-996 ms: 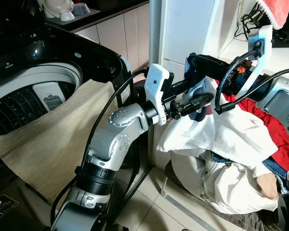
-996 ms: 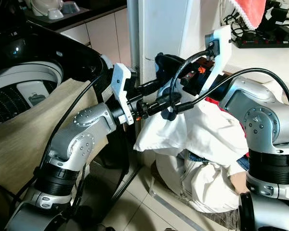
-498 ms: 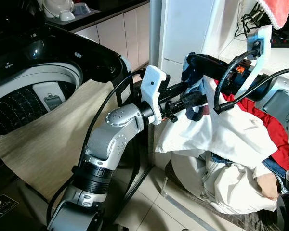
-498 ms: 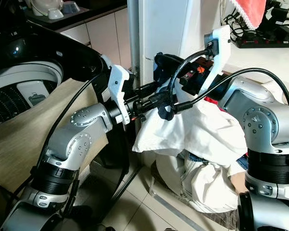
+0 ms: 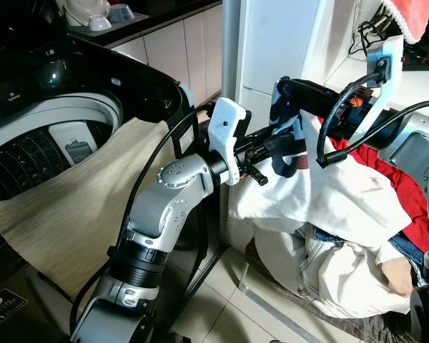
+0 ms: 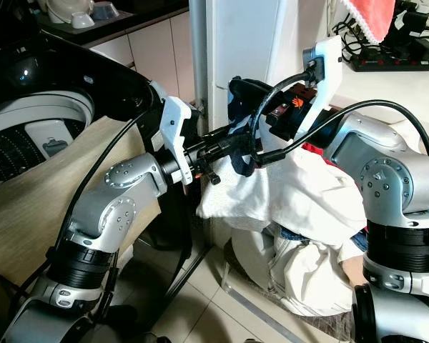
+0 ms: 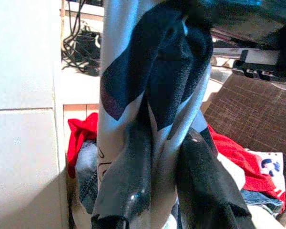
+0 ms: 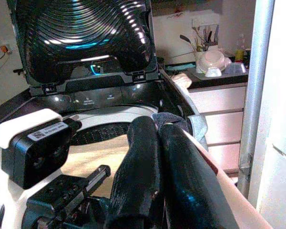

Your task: Clothes washing

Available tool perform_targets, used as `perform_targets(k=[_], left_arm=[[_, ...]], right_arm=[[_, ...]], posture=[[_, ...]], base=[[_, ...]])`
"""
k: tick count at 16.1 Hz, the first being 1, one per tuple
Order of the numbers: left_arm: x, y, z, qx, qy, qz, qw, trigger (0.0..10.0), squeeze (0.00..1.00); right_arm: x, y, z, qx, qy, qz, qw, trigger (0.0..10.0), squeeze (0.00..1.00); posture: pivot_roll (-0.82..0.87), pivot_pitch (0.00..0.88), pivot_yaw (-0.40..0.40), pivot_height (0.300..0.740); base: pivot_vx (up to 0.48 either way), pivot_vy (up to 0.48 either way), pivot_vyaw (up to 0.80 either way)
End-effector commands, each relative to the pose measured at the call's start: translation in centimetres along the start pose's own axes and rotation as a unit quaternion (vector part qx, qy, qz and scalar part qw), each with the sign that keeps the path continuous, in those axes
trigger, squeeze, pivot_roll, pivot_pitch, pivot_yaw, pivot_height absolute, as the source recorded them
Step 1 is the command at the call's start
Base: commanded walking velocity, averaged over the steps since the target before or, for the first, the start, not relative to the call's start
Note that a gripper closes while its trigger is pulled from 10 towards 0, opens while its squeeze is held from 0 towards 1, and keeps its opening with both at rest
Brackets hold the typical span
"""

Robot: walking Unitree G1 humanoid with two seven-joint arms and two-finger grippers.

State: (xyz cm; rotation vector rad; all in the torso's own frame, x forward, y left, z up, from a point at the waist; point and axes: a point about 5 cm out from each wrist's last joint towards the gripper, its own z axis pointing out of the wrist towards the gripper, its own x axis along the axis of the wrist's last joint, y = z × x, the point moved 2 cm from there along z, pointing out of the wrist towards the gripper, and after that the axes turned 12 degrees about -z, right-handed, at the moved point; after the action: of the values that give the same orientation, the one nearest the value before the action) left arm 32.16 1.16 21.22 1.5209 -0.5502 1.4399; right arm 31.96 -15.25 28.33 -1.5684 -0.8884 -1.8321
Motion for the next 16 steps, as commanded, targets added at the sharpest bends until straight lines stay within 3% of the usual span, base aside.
perform_targets(k=[1,5,6,7,8,9,10,11,12,15,16], left_arm=[[0.1,-0.5,-0.1,0.012,0.004,-0.002,1.000,0.0,0.00],[0.4,-1.1,-0.2,0.029,0.016,-0.004,0.999,0.0,0.00],[0.6,-1.4,-0.3,0.038,0.020,-0.004,0.999,0.0,0.00],[0.7,-1.6,-0.3,0.043,0.023,-0.005,0.999,0.0,0.00],[0.9,-1.8,-0.4,0.049,0.028,-0.005,0.998,0.0,0.00],[1.2,-2.2,-0.6,0.058,0.037,-0.004,0.998,0.0,0.00],[1.7,-2.8,-0.8,0.076,0.050,-0.002,0.996,0.0,0.00],[1.8,-3.0,-0.9,0.081,0.053,-0.001,0.995,0.0,0.00],[2.1,-3.4,-1.1,0.090,0.060,0.000,0.994,0.0,0.00],[3.5,-4.8,-2.2,0.123,0.082,0.014,0.989,0.0,0.00],[4.6,-6.0,-3.2,0.150,0.098,0.027,0.983,0.0,0.00]], right_arm=[[1.4,-0.3,0.4,0.011,0.021,-0.015,1.000,0.0,0.00],[1.4,-0.3,0.4,0.011,0.022,-0.016,1.000,0.0,0.00],[1.4,-0.3,0.4,0.010,0.022,-0.018,1.000,2.2,0.00],[1.4,-0.3,0.4,0.009,0.022,-0.018,1.000,2.5,0.00],[1.4,-0.3,0.4,0.008,0.021,-0.020,1.000,4.1,0.00],[1.4,-0.3,0.4,0.005,0.020,-0.022,1.000,8.9,0.00],[1.4,-0.2,0.3,0.001,0.021,-0.022,1.000,10.0,0.00],[1.4,-0.3,0.4,0.006,0.027,-0.014,1.000,10.0,0.15],[1.5,-0.4,0.4,0.010,0.032,-0.008,0.999,10.0,1.00],[1.8,-0.4,0.3,0.010,0.037,-0.010,0.999,10.0,1.00],[2.0,-0.4,0.2,0.004,0.039,-0.020,0.999,10.0,1.00]], posture=[[-0.13,0.000,0.063,0.740],[-0.13,0.000,0.065,0.740],[-0.13,0.000,0.066,0.740],[-0.13,0.000,0.066,0.740],[-0.13,0.000,0.067,0.740],[-0.13,0.000,0.068,0.740],[-0.13,0.000,0.068,0.740],[-0.13,0.000,0.068,0.740],[-0.13,0.000,0.068,0.740],[-0.13,0.000,0.068,0.740],[-0.13,0.000,0.068,0.740]], base=[[0.000,0.000,0.00],[0.000,0.000,0.00],[0.000,0.000,0.00],[0.000,0.000,0.00],[0.000,0.000,0.00],[0.000,0.000,0.00],[0.000,0.000,0.00],[0.000,0.000,0.00],[0.000,0.000,0.00],[0.000,0.000,0.00],[0.000,0.000,0.00]])
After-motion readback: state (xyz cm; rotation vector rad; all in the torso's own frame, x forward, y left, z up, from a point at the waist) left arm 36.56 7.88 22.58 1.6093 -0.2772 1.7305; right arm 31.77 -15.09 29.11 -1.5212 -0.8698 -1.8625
